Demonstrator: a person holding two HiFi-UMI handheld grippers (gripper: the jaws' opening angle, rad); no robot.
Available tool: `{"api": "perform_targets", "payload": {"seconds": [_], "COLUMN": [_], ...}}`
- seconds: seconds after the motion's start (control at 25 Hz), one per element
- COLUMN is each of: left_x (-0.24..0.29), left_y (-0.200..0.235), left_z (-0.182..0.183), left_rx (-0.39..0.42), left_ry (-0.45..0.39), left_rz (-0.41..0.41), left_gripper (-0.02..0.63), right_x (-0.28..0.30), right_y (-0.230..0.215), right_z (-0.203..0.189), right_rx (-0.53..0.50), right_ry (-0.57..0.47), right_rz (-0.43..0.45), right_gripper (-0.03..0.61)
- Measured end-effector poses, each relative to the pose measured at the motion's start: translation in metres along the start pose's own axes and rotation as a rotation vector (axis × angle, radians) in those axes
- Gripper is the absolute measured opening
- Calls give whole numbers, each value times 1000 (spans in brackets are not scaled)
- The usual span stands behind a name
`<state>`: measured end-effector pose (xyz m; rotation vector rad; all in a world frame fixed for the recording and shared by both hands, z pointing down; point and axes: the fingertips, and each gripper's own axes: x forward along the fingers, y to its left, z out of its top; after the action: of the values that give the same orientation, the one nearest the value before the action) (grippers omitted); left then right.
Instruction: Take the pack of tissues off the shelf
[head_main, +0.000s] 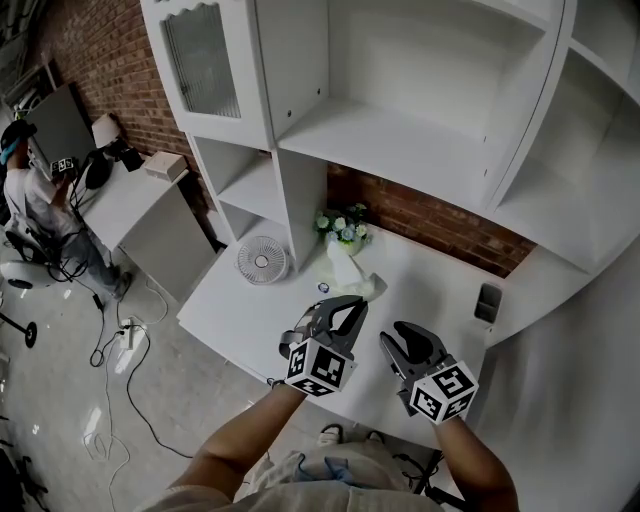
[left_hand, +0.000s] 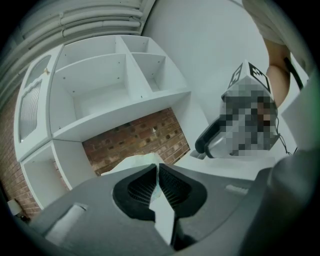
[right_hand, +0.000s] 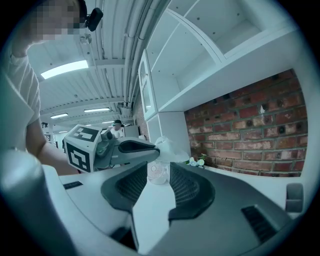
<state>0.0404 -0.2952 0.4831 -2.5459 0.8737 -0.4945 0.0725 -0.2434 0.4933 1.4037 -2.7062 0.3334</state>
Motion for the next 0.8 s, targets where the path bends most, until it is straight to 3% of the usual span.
{"api": "perform_targets", "payload": {"seconds": [0.8], "left_x": [23], "left_y": [-59], "left_z": [-97], "left_rx": [-85], "left_ry": [129], "left_rz": [-97], "left_gripper": [25], "right_x": [28], "right_y": [-9], "right_z": [-66], "right_rx": [-14], "right_ry": [161], "right_rz": [43], "right_gripper": [138]}}
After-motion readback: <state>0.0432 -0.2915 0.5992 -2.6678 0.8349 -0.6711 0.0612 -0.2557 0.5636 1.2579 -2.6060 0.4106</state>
